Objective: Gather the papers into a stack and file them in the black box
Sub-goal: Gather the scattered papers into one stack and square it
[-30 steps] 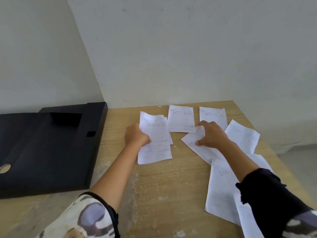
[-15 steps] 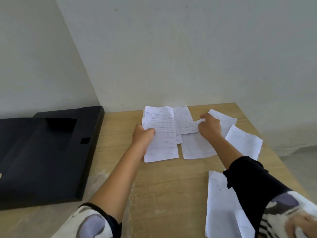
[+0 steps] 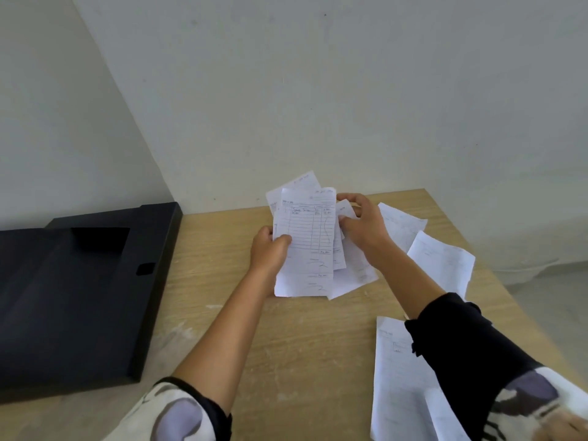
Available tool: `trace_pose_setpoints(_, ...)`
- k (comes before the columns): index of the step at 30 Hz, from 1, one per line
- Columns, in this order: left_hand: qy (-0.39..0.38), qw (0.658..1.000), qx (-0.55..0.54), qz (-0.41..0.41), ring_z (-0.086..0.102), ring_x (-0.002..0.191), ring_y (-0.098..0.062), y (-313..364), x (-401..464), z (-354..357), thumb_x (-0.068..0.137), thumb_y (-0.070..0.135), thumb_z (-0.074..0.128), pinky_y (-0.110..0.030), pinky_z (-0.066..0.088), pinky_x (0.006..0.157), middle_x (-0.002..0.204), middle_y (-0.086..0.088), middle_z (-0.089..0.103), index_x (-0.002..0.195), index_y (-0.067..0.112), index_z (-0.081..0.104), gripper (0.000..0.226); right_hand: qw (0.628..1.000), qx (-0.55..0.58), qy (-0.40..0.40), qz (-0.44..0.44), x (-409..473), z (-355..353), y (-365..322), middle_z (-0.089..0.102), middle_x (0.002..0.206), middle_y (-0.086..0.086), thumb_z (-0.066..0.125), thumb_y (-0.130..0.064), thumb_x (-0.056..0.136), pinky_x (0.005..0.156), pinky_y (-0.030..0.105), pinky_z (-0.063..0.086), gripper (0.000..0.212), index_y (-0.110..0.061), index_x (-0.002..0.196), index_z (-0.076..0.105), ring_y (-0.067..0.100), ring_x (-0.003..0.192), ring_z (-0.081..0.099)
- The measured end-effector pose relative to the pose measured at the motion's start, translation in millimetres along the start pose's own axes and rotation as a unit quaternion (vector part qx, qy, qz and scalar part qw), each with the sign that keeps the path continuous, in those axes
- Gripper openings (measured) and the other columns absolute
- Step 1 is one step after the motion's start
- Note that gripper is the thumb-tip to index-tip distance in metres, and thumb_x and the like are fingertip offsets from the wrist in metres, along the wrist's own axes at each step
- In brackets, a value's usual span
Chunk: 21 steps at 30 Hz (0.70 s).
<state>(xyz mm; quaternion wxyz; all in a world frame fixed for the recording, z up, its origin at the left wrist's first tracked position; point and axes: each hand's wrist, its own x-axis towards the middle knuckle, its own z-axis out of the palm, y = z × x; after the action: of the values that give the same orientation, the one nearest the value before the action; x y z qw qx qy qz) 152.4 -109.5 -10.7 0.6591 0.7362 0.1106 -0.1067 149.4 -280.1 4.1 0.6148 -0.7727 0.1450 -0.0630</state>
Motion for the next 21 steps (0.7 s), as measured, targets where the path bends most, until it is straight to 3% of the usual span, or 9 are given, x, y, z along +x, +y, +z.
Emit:
trace_pose_setpoints(2,-0.009,0.999,-0.048,-0.022,0.064,0.091,-0.027,5.0,-6.6,-1.8,0.086,0.007,0.053,-0.039,0.055,0.075,0.106,-0.009,0.065,0.109,0.007,0.054,0.023,1.000,0.006,-0.017,-0.004,-7.1,-2.0,-8.6,0.064,0.098,-0.002,0.053,-0.002,0.084,0.056,0.021,0.048,0.036,-0.030,0.106,0.057,0.008,0.085,0.061)
trace_pose_setpoints(5,0.044,0.998,-0.030,0.032,0.062,0.096,-0.024,6.9,-18.9,-3.5,0.087,0.007,0.056,-0.036,0.053,0.078,0.114,-0.008,0.062,0.112,0.012,0.047,0.028,0.999,0.037,-0.020,-0.006,-21.1,-3.2,-15.6,0.068,0.096,0.002,0.047,0.000,0.085,0.068,0.036,0.056,0.036,-0.028,0.105,0.059,0.020,0.086,0.065)
trace_pose_setpoints(7,0.049,0.995,-0.015,0.083,0.062,0.093,-0.018,7.4,-28.2,-6.3,0.086,0.007,0.059,-0.027,0.051,0.071,0.110,-0.003,0.062,0.124,0.019,0.036,0.046,0.996,0.088,-0.005,-0.003,-30.4,-4.6,-19.5,0.068,0.104,0.009,0.043,0.002,0.086,0.080,0.045,0.054,0.038,-0.024,0.108,0.059,0.027,0.093,0.065)
trace_pose_setpoints(9,0.024,0.994,0.008,0.102,0.063,0.095,-0.018,9.2,-36.3,-8.3,0.085,0.010,0.061,-0.031,0.052,0.077,0.108,0.000,0.062,0.136,0.024,0.026,0.063,0.988,0.156,-0.006,-0.002,-39.6,-5.5,-22.7,0.068,0.105,0.012,0.041,0.004,0.086,0.078,0.044,0.055,0.038,-0.019,0.110,0.058,0.027,0.091,0.065)
trace_pose_setpoints(12,-0.021,0.995,0.047,0.082,0.062,0.105,-0.023,12.0,-47.1,-7.8,0.086,0.014,0.062,-0.044,0.052,0.092,0.119,-0.002,0.063,0.130,0.016,0.045,0.047,0.977,0.210,-0.031,0.009,-57.0,-5.7,-26.0,0.071,0.094,0.005,0.040,0.003,0.088,0.061,0.030,0.054,0.034,-0.017,0.108,0.058,0.018,0.079,0.067)
trace_pose_setpoints(14,-0.030,0.996,0.053,0.071,0.064,0.103,-0.025,12.0,-55.2,-6.1,0.087,0.013,0.060,-0.048,0.053,0.092,0.118,-0.007,0.066,0.114,0.016,0.059,0.028,0.975,0.219,-0.041,0.014,-66.7,-8.8,-25.8,0.071,0.090,0.003,0.038,0.003,0.088,0.064,0.030,0.054,0.034,-0.017,0.106,0.059,0.017,0.078,0.066)
trace_pose_setpoints(18,-0.033,0.996,0.051,0.070,0.063,0.106,-0.028,14.7,-68.1,-0.8,0.088,0.009,0.056,-0.048,0.051,0.095,0.118,-0.010,0.066,0.112,0.013,0.061,0.025,0.990,0.134,-0.052,-0.010,-85.3,-34.6,-21.0,0.072,0.094,0.002,0.040,0.006,0.083,0.079,0.033,0.054,0.038,-0.017,0.107,0.058,0.017,0.090,0.067)
trace_pose_setpoints(21,-0.046,0.995,0.052,0.069,0.061,0.109,-0.029,15.4,-79.2,6.4,0.089,0.006,0.051,-0.046,0.050,0.095,0.119,-0.011,0.064,0.117,0.008,0.056,0.030,0.995,-0.076,-0.054,-0.032,-111.1,-67.3,-1.2,0.067,0.111,0.002,0.041,0.009,0.079,0.087,0.030,0.048,0.048,-0.019,0.115,0.055,0.016,0.110,0.060)
